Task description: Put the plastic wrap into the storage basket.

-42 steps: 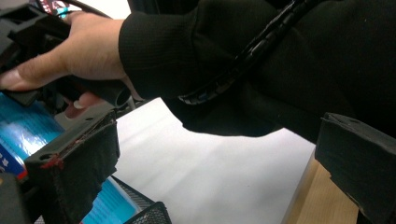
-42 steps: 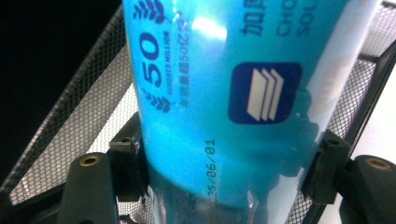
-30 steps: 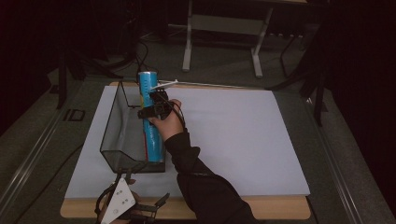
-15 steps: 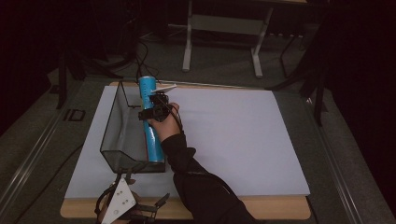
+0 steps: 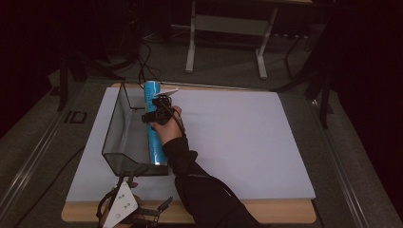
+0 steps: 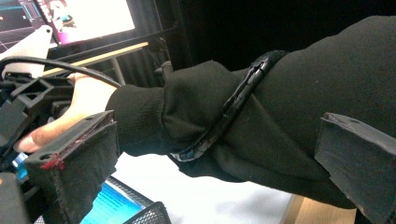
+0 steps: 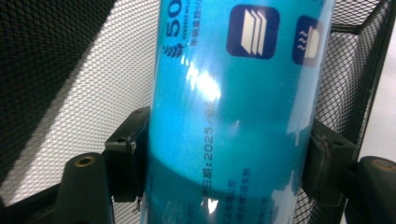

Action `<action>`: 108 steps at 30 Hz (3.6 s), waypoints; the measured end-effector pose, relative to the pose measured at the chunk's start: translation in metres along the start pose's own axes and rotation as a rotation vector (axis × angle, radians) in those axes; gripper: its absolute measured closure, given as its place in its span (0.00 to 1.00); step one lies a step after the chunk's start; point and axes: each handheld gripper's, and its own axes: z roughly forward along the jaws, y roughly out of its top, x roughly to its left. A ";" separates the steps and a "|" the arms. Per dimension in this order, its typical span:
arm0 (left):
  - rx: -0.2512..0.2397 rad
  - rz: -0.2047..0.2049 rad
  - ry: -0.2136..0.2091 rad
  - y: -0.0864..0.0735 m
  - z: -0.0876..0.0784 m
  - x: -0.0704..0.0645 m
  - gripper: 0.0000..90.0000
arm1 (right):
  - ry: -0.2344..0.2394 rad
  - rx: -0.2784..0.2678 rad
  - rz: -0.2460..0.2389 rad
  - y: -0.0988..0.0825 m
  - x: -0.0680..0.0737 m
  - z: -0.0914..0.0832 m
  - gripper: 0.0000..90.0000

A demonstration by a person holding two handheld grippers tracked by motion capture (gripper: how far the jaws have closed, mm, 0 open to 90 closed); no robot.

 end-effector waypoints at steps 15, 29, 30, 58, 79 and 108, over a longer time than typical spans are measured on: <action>0.005 -0.003 -0.003 0.000 0.001 0.000 0.01 | -0.042 0.053 -0.079 0.003 -0.003 0.002 0.27; 0.010 -0.004 -0.004 -0.001 0.002 0.000 0.01 | -0.070 0.013 -0.220 0.007 -0.005 -0.023 0.19; 0.012 -0.005 -0.005 -0.001 0.003 0.000 0.01 | -0.056 0.015 -0.221 0.007 -0.006 -0.026 0.18; 0.040 -0.017 -0.014 -0.004 0.010 0.001 0.01 | -0.084 -0.041 -0.314 -0.018 -0.064 -0.096 0.18; 0.050 -0.013 -0.013 -0.005 0.011 -0.001 0.01 | -0.084 -0.081 -0.344 -0.056 -0.100 -0.131 0.18; 0.064 -0.006 -0.014 -0.006 0.015 -0.003 0.01 | -0.115 -0.067 -0.369 -0.142 -0.172 -0.142 0.17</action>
